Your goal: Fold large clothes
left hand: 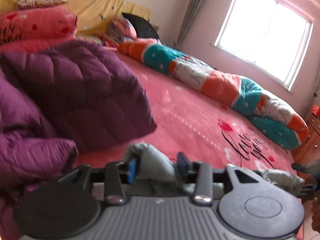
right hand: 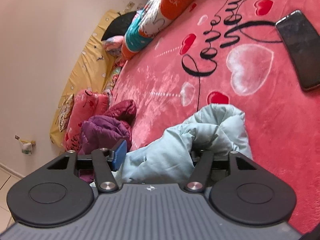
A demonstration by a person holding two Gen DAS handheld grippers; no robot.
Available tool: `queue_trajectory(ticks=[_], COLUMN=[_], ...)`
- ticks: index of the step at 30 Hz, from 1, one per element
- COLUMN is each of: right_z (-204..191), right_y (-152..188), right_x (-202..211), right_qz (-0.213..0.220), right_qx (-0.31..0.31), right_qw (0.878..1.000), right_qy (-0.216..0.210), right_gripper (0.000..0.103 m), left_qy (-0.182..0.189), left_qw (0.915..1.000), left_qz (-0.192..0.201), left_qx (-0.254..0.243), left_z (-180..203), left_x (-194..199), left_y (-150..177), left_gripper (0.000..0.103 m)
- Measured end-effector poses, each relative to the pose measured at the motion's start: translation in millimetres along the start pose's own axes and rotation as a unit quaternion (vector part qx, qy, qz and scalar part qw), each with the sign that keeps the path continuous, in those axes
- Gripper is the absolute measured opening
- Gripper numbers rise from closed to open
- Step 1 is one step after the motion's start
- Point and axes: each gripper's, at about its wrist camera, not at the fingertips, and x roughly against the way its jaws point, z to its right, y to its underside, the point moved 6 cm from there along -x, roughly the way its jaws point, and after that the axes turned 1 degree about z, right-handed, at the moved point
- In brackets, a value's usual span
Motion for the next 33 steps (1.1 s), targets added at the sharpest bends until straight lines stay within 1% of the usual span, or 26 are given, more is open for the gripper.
queue_trajectory(ticks=[1, 2, 3, 5, 8, 10, 11, 13, 15, 17, 20, 22, 25, 27, 30, 31, 33], right_z=[0.9, 2.3, 3.5, 6.8, 9.6, 8.6, 10.0, 15.8, 15.8, 14.4, 18.2, 15.1, -0.2, -15.2, -37.7, -44.5, -53.3], right_y=[-2.4, -4.1, -6.4, -9.9, -11.9, -16.0, -20.0, -28.0, -31.2, -28.5, -11.2, 6.5, 34.5, 52.6, 75.5, 81.5, 88.6], right_x=[2.3, 2.8, 5.2, 10.7, 17.2, 23.2, 24.5, 22.6, 27.5, 35.1, 42.5, 43.9, 37.2, 26.1, 5.9, -1.6, -17.1], right_qz=[0.006, 0.01, 0.017, 0.028, 0.038, 0.058, 0.067, 0.07, 0.08, 0.084, 0.068, 0.05, 0.015, -0.018, -0.058, -0.068, -0.078], right_qx=[-0.003, -0.008, -0.015, -0.03, -0.044, -0.048, -0.056, -0.084, -0.089, -0.069, -0.026, 0.0, 0.055, 0.113, 0.187, 0.212, 0.252], right_qw=[1.0, 1.0, 1.0, 0.999, 0.998, 0.997, 0.995, 0.994, 0.992, 0.994, 0.997, 0.999, 0.998, 0.993, 0.981, 0.975, 0.964], right_qy=[0.003, 0.006, 0.007, -0.003, -0.012, -0.036, -0.037, -0.021, -0.027, -0.016, 0.021, 0.021, 0.016, 0.018, 0.003, 0.004, 0.02], right_gripper=[0.093, 0.095, 0.095, 0.096, 0.096, 0.1, 0.101, 0.102, 0.103, 0.103, 0.103, 0.103, 0.103, 0.103, 0.103, 0.102, 0.102], left_qy=[-0.014, -0.027, -0.035, -0.04, -0.026, -0.015, -0.007, 0.006, 0.022, 0.044, 0.074, 0.09, 0.101, 0.111, 0.117, 0.117, 0.114], left_qw=[0.9998, 0.9992, 0.9985, 0.9982, 0.9984, 0.9979, 0.9976, 0.9963, 0.9956, 0.9939, 0.9894, 0.9873, 0.9835, 0.9817, 0.9811, 0.9808, 0.9806], left_qz=[0.011, 0.024, 0.035, 0.039, 0.028, 0.015, 0.005, -0.014, -0.029, -0.04, -0.051, -0.063, -0.074, -0.077, -0.083, -0.083, -0.084], left_qx=[-0.007, -0.017, -0.024, -0.024, -0.041, -0.061, -0.069, -0.084, -0.086, -0.093, -0.114, -0.114, -0.13, -0.134, -0.13, -0.132, -0.136], left_z=[-1.6, -2.8, -4.2, -8.0, -3.8, 6.6, 11.6, 21.9, 29.8, 39.2, 55.8, 63.2, 76.6, 82.4, 90.2, 92.1, 94.9], left_x=[3.5, 7.6, 11.9, 18.1, 25.4, 26.0, 25.2, 23.7, 23.8, 25.7, 26.2, 21.4, 12.5, 7.3, -1.7, -4.3, -13.1], left_y=[-3.5, -6.7, -9.3, -10.6, -2.8, 9.9, 17.4, 35.8, 52.2, 66.2, 80.2, 83.8, 86.2, 84.6, 84.8, 84.2, 82.8], left_gripper=[0.05, 0.05, 0.05, 0.051, 0.053, 0.054, 0.054, 0.054, 0.054, 0.054, 0.054, 0.054, 0.054, 0.054, 0.054, 0.054, 0.054])
